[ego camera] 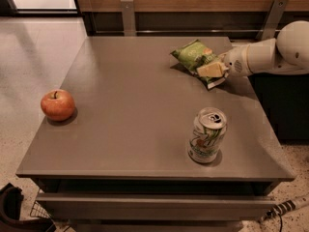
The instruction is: Move green jalapeno chip bag near apple
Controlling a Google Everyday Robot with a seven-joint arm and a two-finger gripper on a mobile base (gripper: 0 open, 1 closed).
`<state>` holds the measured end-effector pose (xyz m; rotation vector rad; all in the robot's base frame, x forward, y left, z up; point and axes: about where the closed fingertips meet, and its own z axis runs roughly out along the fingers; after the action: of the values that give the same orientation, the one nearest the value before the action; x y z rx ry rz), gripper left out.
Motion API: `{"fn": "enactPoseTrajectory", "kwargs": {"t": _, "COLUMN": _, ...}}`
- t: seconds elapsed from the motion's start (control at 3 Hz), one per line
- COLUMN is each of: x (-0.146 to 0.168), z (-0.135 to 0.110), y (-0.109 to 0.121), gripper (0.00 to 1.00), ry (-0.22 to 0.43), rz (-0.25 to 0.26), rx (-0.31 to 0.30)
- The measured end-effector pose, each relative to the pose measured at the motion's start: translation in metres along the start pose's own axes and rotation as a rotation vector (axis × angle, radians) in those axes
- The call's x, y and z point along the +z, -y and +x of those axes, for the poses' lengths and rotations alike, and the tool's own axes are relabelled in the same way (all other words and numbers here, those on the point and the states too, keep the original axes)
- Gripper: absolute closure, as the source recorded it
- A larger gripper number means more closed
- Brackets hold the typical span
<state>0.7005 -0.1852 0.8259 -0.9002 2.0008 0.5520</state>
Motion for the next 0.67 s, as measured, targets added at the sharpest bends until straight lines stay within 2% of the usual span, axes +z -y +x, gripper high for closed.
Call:
{"fn": "enactPoseTrajectory", "kwargs": {"t": 0.33, "x": 0.0, "z": 0.0, "y": 0.0, "gripper": 1.0, "ry": 0.0, "rz": 0.0, "rx": 0.0}}
{"fn": "enactPoseTrajectory", "kwargs": {"t": 0.67, "x": -0.017, "z": -0.019, "y": -0.009, "gripper": 1.0, "ry": -0.032, "rz": 0.023, "rx": -0.043}}
